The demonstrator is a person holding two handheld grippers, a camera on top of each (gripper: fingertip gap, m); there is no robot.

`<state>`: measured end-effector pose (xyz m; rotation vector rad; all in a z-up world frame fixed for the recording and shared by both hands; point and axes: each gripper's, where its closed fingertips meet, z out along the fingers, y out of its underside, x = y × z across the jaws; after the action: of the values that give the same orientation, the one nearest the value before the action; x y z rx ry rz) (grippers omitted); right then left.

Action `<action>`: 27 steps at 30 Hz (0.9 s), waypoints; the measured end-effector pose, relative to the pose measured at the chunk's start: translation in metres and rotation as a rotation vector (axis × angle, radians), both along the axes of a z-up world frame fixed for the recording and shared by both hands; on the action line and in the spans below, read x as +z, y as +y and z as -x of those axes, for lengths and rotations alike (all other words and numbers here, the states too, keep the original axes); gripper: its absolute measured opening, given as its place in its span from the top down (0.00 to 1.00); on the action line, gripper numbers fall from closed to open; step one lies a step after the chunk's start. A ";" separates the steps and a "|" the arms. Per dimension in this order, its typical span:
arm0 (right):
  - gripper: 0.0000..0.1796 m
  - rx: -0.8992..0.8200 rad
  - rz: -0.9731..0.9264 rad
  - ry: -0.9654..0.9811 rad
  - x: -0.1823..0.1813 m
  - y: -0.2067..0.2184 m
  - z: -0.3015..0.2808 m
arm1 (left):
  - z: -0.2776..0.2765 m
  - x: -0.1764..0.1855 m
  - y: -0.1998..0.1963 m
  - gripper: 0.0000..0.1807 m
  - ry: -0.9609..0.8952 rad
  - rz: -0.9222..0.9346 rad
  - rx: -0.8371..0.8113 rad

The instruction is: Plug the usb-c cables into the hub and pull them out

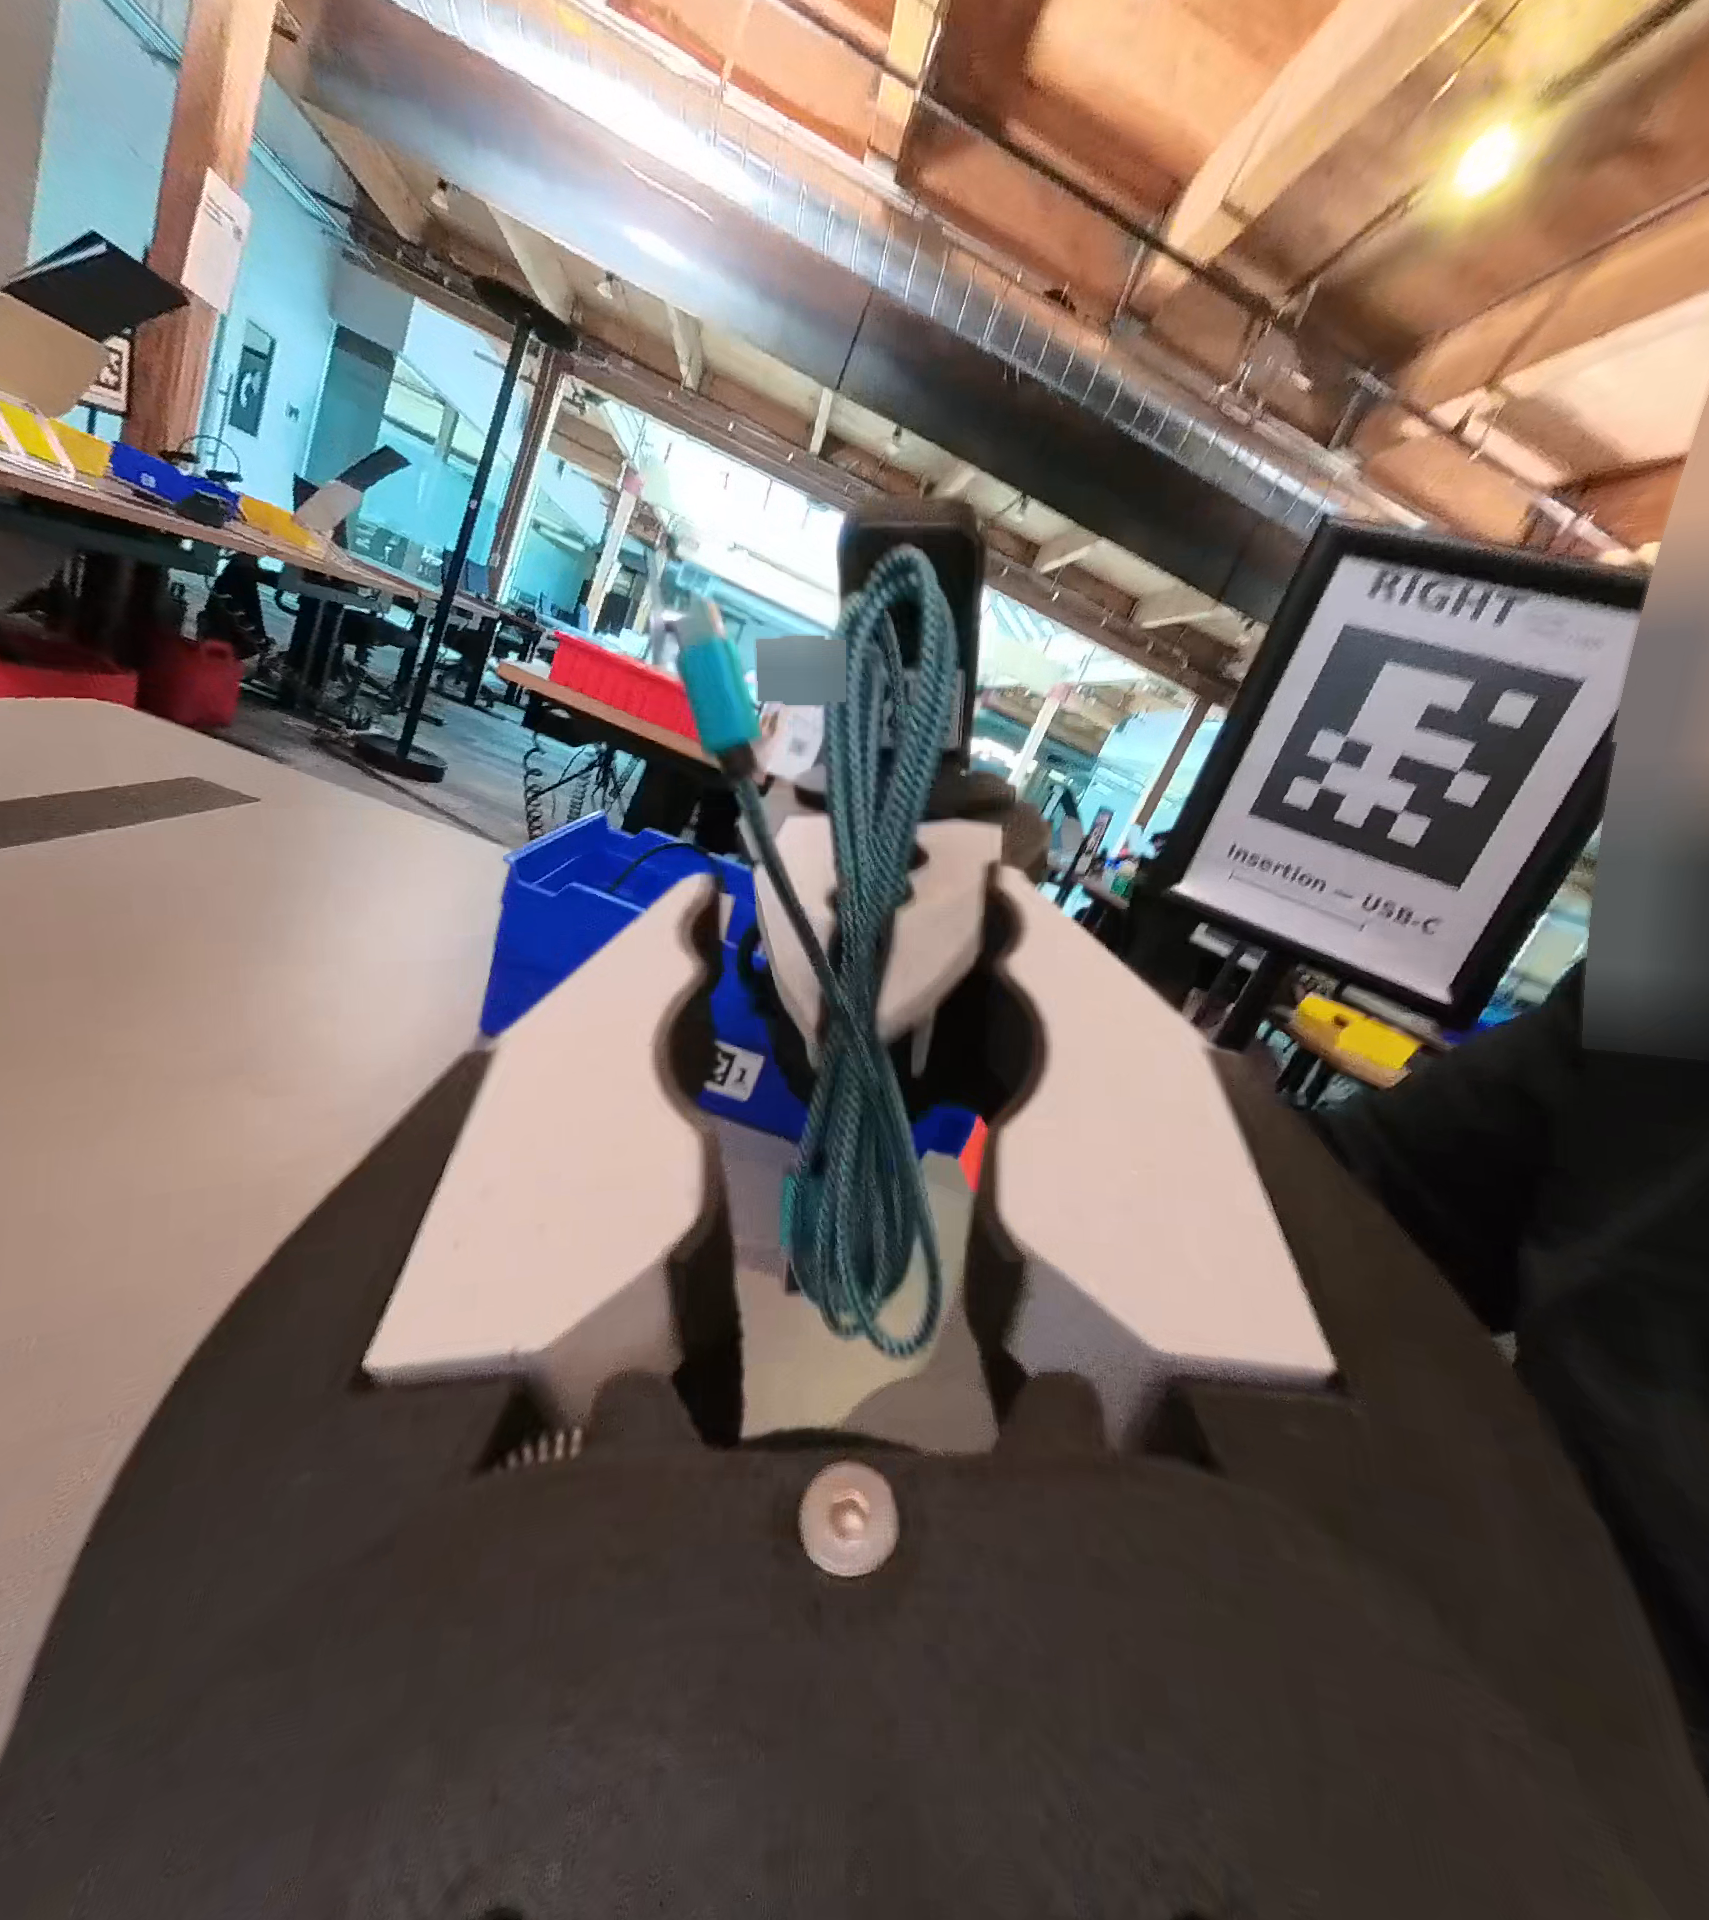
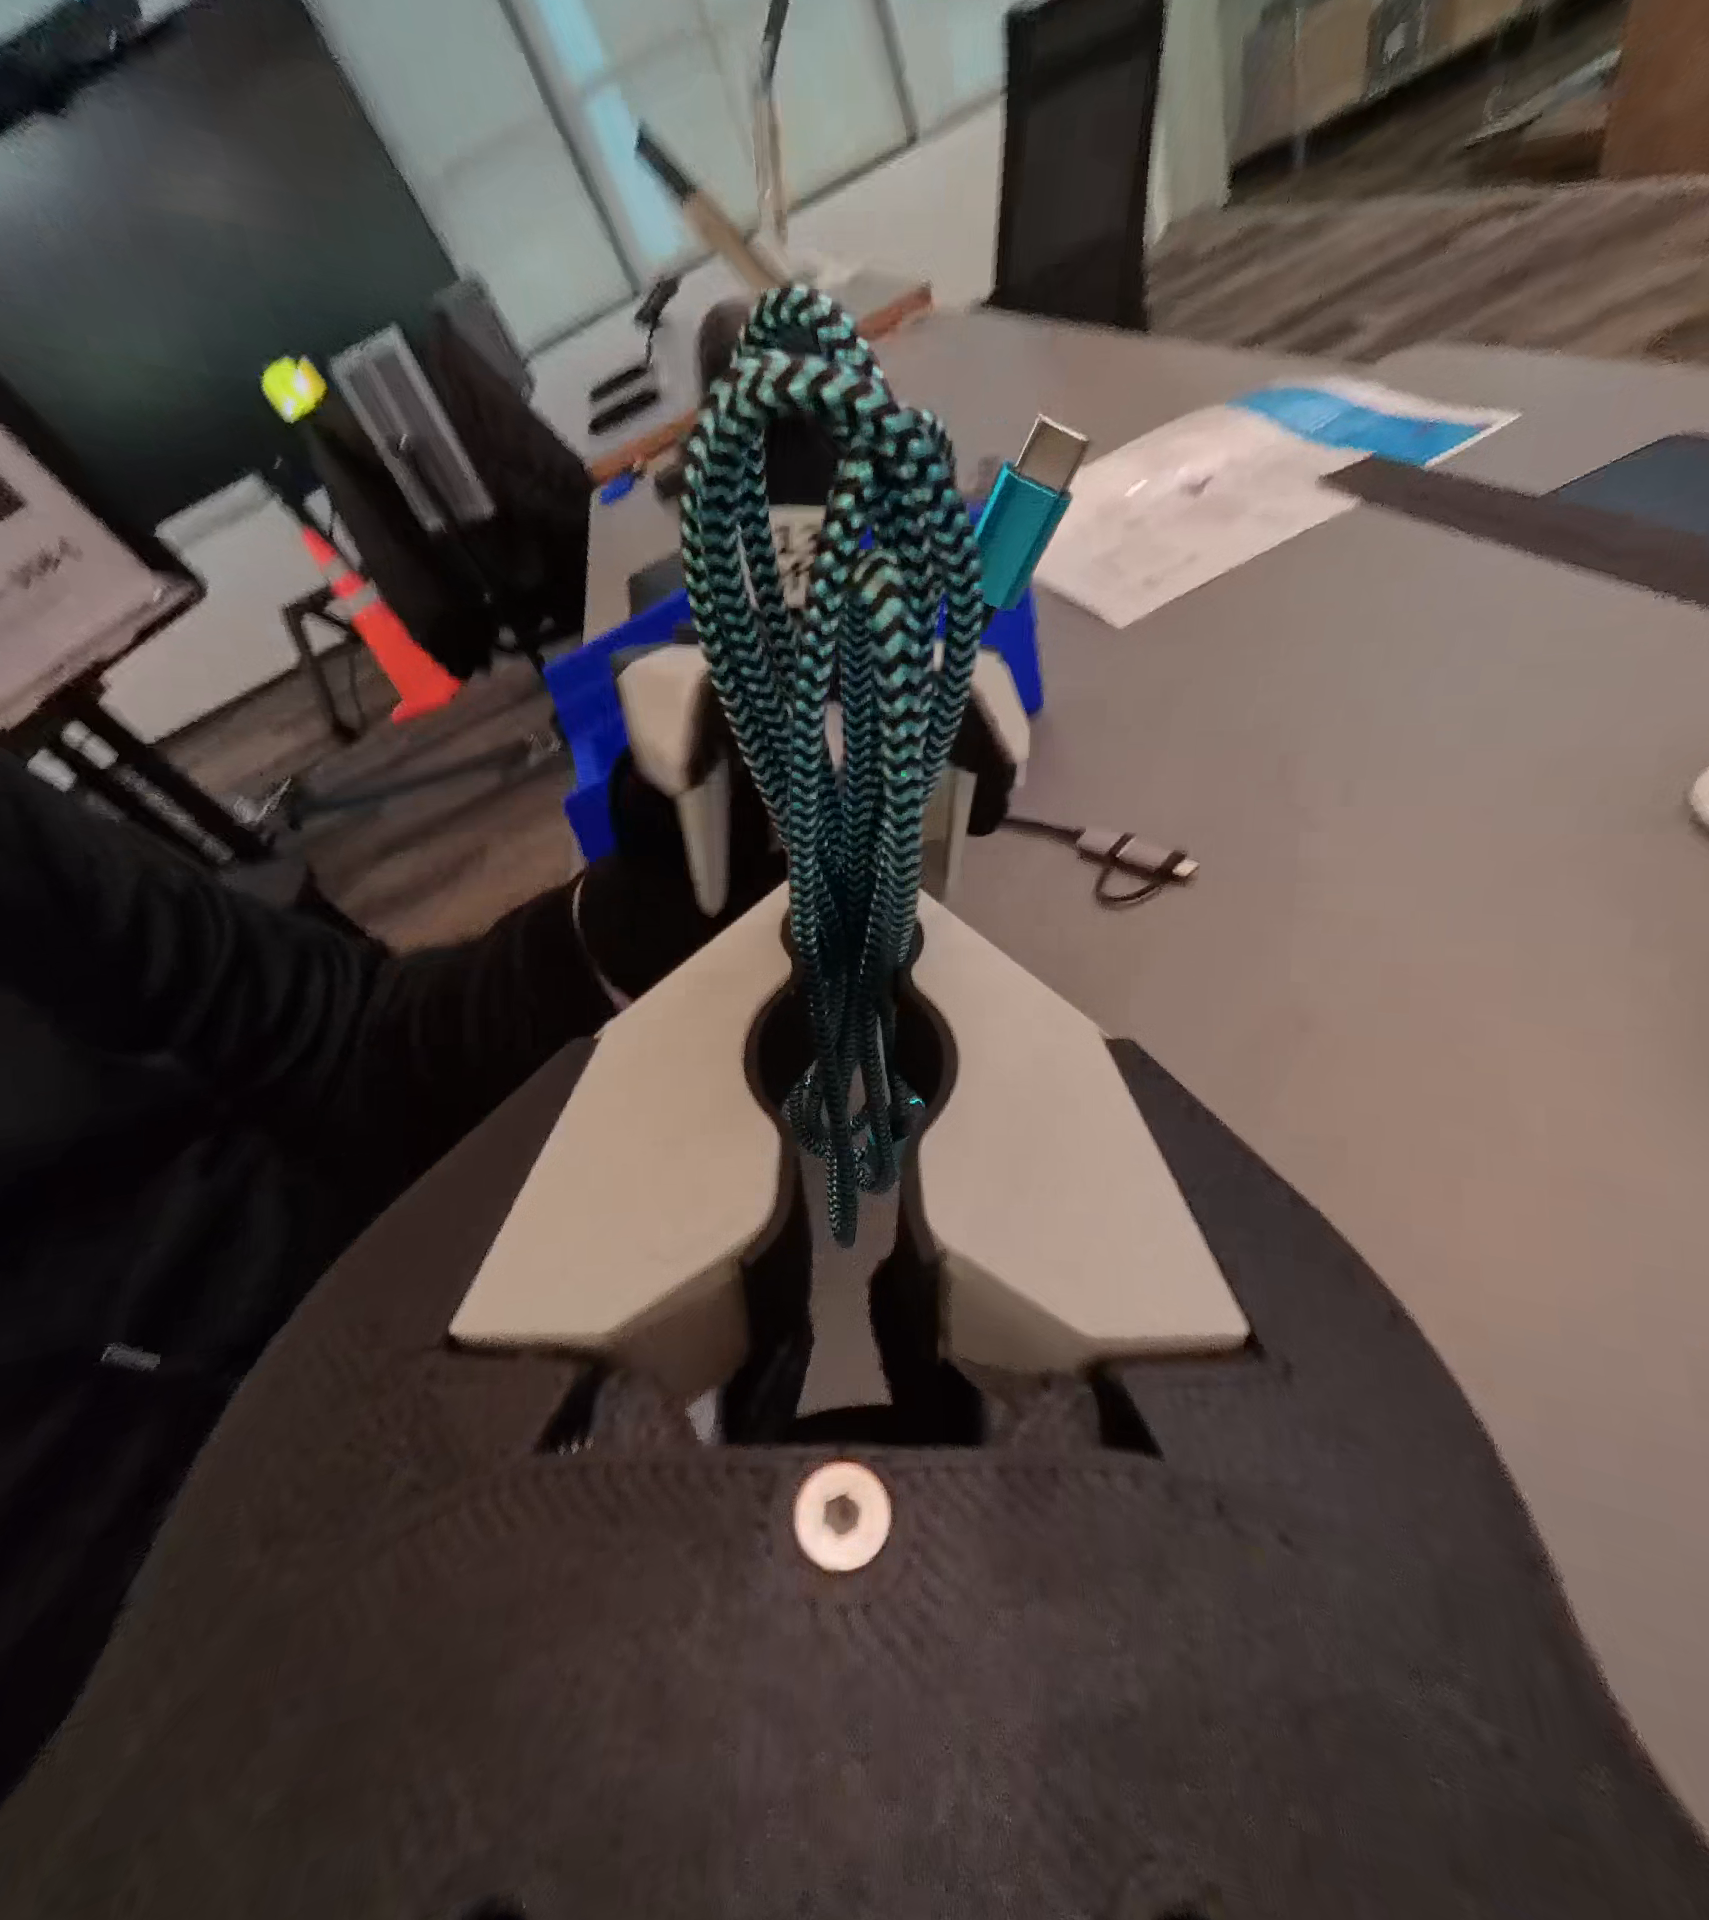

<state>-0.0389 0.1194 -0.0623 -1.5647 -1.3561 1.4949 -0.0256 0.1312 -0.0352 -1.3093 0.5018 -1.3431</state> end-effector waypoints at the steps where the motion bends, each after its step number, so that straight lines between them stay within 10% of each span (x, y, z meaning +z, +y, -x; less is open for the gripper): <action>1: 0.97 0.034 -0.003 -0.017 -0.004 -0.007 0.002 | 0.001 0.003 0.000 0.83 -0.040 0.003 -0.008; 4: 0.96 0.059 -0.022 -0.066 -0.014 -0.015 0.006 | 0.002 0.005 0.000 0.99 -0.100 0.018 -0.030; 18: 0.97 -0.297 -0.008 0.325 0.065 0.057 -0.036 | 0.028 -0.048 0.035 1.00 0.272 0.122 0.264; 27: 0.98 -0.237 -0.045 0.342 0.080 0.040 -0.023 | -0.032 -0.087 0.025 0.98 0.340 0.279 0.023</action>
<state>-0.0158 0.1599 0.0178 -1.3159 -0.9690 1.4892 0.0069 0.1562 -0.1224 -1.7845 0.5396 -1.2055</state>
